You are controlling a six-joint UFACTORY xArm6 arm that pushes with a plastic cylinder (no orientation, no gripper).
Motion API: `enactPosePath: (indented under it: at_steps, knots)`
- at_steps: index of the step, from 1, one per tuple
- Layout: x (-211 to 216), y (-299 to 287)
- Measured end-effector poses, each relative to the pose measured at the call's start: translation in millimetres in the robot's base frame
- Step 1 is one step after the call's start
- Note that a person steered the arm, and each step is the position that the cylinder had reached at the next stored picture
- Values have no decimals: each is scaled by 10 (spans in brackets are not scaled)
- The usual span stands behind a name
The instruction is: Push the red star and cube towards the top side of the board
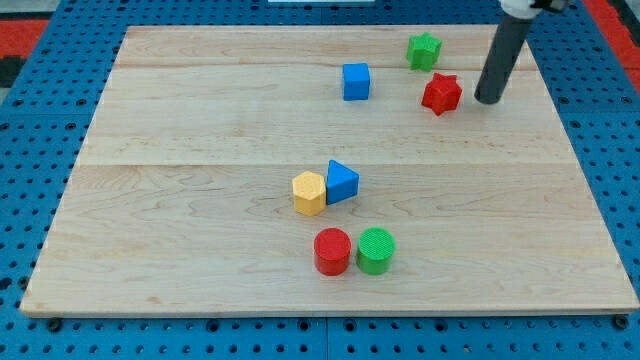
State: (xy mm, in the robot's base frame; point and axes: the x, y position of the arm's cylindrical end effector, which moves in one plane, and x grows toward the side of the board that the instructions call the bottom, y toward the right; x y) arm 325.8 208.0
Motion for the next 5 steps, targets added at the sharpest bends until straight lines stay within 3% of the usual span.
enactPosePath:
  at_steps: [1, 3, 4, 5]
  knots:
    - [-37, -402]
    - [460, -153]
    - [1812, 17]
    - [2657, -446]
